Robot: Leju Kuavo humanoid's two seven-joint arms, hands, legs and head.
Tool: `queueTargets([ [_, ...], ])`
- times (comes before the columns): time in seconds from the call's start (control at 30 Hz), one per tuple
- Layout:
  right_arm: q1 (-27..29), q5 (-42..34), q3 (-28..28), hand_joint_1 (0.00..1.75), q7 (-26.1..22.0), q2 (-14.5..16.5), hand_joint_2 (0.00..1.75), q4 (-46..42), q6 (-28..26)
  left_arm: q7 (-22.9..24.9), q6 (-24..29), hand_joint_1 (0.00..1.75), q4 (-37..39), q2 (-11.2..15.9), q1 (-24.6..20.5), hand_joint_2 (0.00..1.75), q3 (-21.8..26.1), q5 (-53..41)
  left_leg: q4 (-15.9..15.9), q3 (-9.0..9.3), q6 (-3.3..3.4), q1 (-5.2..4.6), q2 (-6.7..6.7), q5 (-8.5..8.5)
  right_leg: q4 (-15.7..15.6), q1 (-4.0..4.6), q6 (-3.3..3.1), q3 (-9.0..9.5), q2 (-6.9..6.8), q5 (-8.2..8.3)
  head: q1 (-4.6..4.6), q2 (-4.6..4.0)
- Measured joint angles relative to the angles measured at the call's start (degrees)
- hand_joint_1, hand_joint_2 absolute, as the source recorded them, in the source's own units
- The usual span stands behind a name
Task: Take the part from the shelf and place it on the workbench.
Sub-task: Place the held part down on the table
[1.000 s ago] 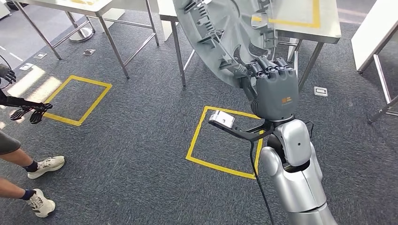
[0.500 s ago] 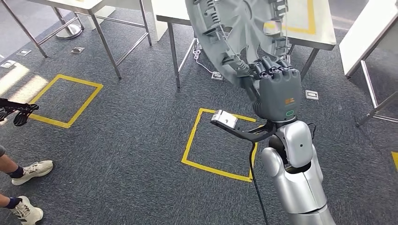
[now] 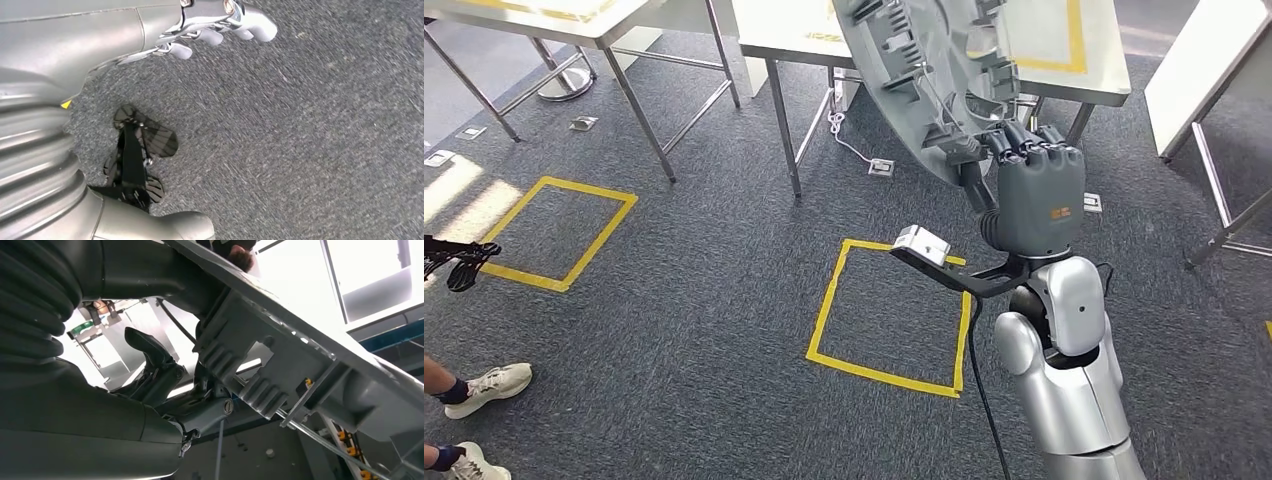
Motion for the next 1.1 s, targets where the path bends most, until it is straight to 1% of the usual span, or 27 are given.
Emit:
queueTargets([
  [0.03,0.22,-0.03,-0.08,1.75,0.05,-0.01,1.75,-0.03,0.00,-0.03,-0.07,0.00,0.01,0.03,0.07,1.75,0.00,-0.10,3.67,-2.36,-0.10,0.04,0.00,-0.97,0.02,0.02,-0.05,0.20,0.21,-0.21,-0.03,0.00],
  [0.07,0.50,-0.05,-0.17,1.75,0.10,-0.01,1.75,-0.07,-0.01,-0.10,-0.18,0.00,0.01,0.07,0.18,1.75,0.00,-0.19,5.82,-4.07,-0.15,0.06,0.00,-0.91,0.04,0.02,-0.02,0.47,0.53,-0.46,-0.04,0.00],
  [0.1,0.84,-0.10,-0.29,1.75,0.15,-0.01,1.75,-0.11,-0.02,-0.22,-0.28,0.00,0.01,0.10,0.27,1.75,0.00,-0.29,5.68,-4.68,-0.12,0.07,-0.03,0.39,0.06,0.01,0.08,0.81,0.94,-0.73,-0.05,0.00],
  [0.13,1.20,-0.14,-0.40,1.75,0.19,-0.01,1.75,-0.16,-0.04,-0.34,-0.38,0.00,0.00,0.14,0.33,1.75,0.00,-0.37,3.28,-4.16,-0.04,0.09,-0.16,2.73,0.09,-0.04,0.24,1.24,1.38,-1.03,-0.04,0.00],
  [0.17,1.56,-0.20,-0.51,1.75,0.23,-0.01,1.75,-0.21,-0.06,-0.48,-0.45,0.00,0.00,0.19,0.37,1.75,0.00,-0.42,-0.80,-2.80,0.07,0.14,-0.69,5.60,0.14,-0.10,0.44,1.65,1.79,-1.37,-0.05,0.00],
  [0.2,1.83,-0.26,-0.59,1.75,0.27,-0.01,1.75,-0.26,-0.09,-0.57,-0.48,0.00,0.03,0.21,0.39,1.75,0.00,-0.44,-4.65,-1.26,0.19,0.20,-1.66,7.61,0.24,-0.10,0.69,1.87,2.18,-1.68,-0.07,0.00],
  [0.23,2.04,-0.30,-0.65,1.75,0.29,-0.01,1.75,-0.33,-0.13,-0.64,-0.51,0.00,0.08,0.23,0.39,1.75,0.00,-0.45,-7.65,-0.06,0.32,0.26,-2.54,8.77,0.37,-0.12,0.98,1.83,2.62,-1.87,-0.10,0.00],
  [0.27,2.23,-0.34,-0.68,1.75,0.31,-0.01,1.75,-0.44,-0.19,-0.68,-0.51,0.00,0.12,0.24,0.41,1.75,0.00,-0.45,-9.34,0.62,0.48,0.26,-3.21,9.06,0.41,-0.15,1.33,1.66,3.11,-1.94,-0.12,0.00],
  [0.3,2.42,-0.35,-0.73,1.75,0.31,-0.01,1.75,-0.64,-0.27,-0.67,-0.50,0.00,0.16,0.24,0.41,1.75,0.00,-0.45,-9.68,0.83,0.72,0.19,-3.39,8.65,0.35,-0.22,1.71,1.44,3.62,-1.89,-0.16,0.00],
  [0.33,2.64,-0.35,-0.82,1.75,0.31,-0.01,1.75,-0.90,-0.35,-0.66,-0.48,0.00,0.16,0.24,0.39,1.75,0.00,-0.45,-9.93,0.92,1.08,0.14,-3.00,8.55,0.20,-0.33,2.13,1.34,4.16,-1.84,-0.17,0.00],
  [0.37,2.87,-0.35,-0.96,1.75,0.31,-0.01,1.75,-1.20,-0.44,-0.60,-0.45,0.00,0.16,0.23,0.38,1.75,0.00,-0.48,-10.13,1.08,1.50,0.16,-2.53,8.51,0.17,-0.43,2.51,1.31,4.23,-1.94,-0.16,0.00],
  [0.4,3.03,-0.35,-1.17,1.75,0.31,-0.01,1.75,-1.48,-0.52,-0.52,-0.41,0.00,0.15,0.22,0.34,1.75,0.00,-0.52,-10.37,1.36,1.97,0.21,-2.07,8.46,0.73,-0.41,2.80,1.09,3.71,-2.37,-0.12,0.00],
  [0.43,3.12,-0.36,-1.38,1.75,0.32,0.00,1.75,-1.70,-0.59,-0.43,-0.34,0.00,0.13,0.23,0.30,1.75,0.00,-0.57,-10.63,1.66,2.38,0.30,-1.60,8.42,2.34,-0.31,3.01,0.35,2.85,-3.27,-0.04,0.00],
  [0.47,3.20,-0.36,-1.54,1.75,0.31,0.01,1.75,-1.87,-0.64,-0.32,-0.28,0.00,0.12,0.26,0.28,1.75,0.00,-0.62,-10.77,1.92,2.72,0.31,-1.11,8.31,5.32,-0.23,3.14,-1.13,1.74,-4.67,0.04,0.00],
  [0.5,3.28,-0.36,-1.67,1.75,0.31,0.01,1.75,-1.97,-0.69,-0.20,-0.18,0.00,0.11,0.29,0.29,1.75,0.00,-0.66,-10.78,2.09,2.99,0.22,-0.62,8.13,9.26,-0.14,3.24,-3.21,0.92,-6.29,0.10,0.00],
  [0.53,3.41,-0.36,-1.76,1.75,0.29,0.02,1.75,-2.04,-0.74,-0.06,-0.08,0.00,0.11,0.32,0.31,1.75,0.00,-0.69,-10.72,2.20,3.14,0.13,-0.11,7.94,13.22,-0.12,3.33,-5.46,0.56,-7.60,0.13,0.00],
  [0.57,3.57,-0.34,-1.85,1.75,0.26,0.02,1.75,-2.09,-0.78,0.06,0.01,0.00,0.11,0.32,0.33,1.75,0.00,-0.74,-10.63,2.34,3.23,0.03,0.37,7.72,15.98,-0.12,3.37,-7.19,0.41,-8.07,0.13,0.00],
  [0.6,3.74,-0.30,-1.93,1.75,0.21,0.02,1.75,-2.14,-0.81,0.16,0.08,0.00,0.11,0.32,0.33,1.75,0.00,-0.83,-10.55,2.52,3.24,-0.03,0.80,7.48,16.51,-0.11,3.35,-7.85,0.34,-7.36,0.13,0.00],
  [0.63,3.88,-0.23,-2.01,1.75,0.15,0.02,1.75,-2.21,-0.82,0.22,0.11,0.00,0.11,0.32,0.31,1.75,0.00,-0.93,-10.47,2.78,3.17,-0.06,1.11,7.23,14.66,-0.10,3.25,-7.26,0.21,-5.60,0.14,0.00],
  [0.67,3.99,-0.13,-2.04,1.75,0.08,0.02,1.75,-2.31,-0.80,0.24,0.12,0.00,0.11,0.31,0.27,1.75,0.00,-1.03,-10.40,3.10,3.02,-0.07,1.33,6.96,10.75,-0.06,3.05,-5.54,0.00,-3.18,0.14,0.00],
  [0.7,4.05,-0.01,-2.05,1.75,0.03,0.02,1.75,-2.40,-0.79,0.27,0.12,0.00,0.10,0.30,0.23,1.75,0.00,-1.10,-10.35,3.35,2.85,-0.08,1.52,6.71,6.54,0.04,2.75,-3.55,-0.39,-1.34,0.12,0.00],
  [0.73,4.08,0.08,-2.05,1.75,-0.01,0.02,1.75,-2.52,-0.79,0.28,0.12,0.00,0.10,0.30,0.16,1.75,0.00,-1.13,-10.27,3.49,2.60,-0.15,1.64,6.52,3.07,0.24,2.44,-1.91,-0.73,-0.09,0.12,0.00],
  [0.77,4.10,0.15,-2.05,1.75,-0.03,0.03,1.75,-2.69,-0.81,0.29,0.12,0.00,0.10,0.30,0.10,1.75,0.00,-1.15,-10.18,3.51,2.36,-0.25,1.73,6.38,0.85,0.39,2.19,-0.87,-0.98,0.54,0.08,0.00],
  [0.8,4.11,0.21,-2.05,1.75,-0.08,0.02,1.75,-2.82,-0.84,0.30,0.12,0.00,0.09,0.32,0.08,1.75,0.00,-1.15,-10.14,3.47,2.32,-0.36,1.78,6.32,0.15,0.50,2.09,-0.56,-1.12,0.47,0.06,0.00],
  [0.9,4.15,0.58,-2.09,1.75,-0.27,0.01,1.75,-3.09,-0.88,0.22,0.14,0.00,0.08,0.37,0.09,1.75,0.00,-1.13,-10.35,3.56,2.28,-0.49,1.77,6.40,-0.01,0.53,2.08,-0.54,-0.97,0.61,0.04,0.00],
  [1.1,4.17,1.24,-2.09,1.75,-0.50,0.04,1.75,-3.20,-0.88,0.12,0.14,0.00,0.08,0.39,0.07,1.75,0.00,-0.98,-11.07,3.89,1.59,-0.48,1.77,6.63,0.00,0.56,1.60,-0.55,-0.97,0.45,0.04,0.00],
])
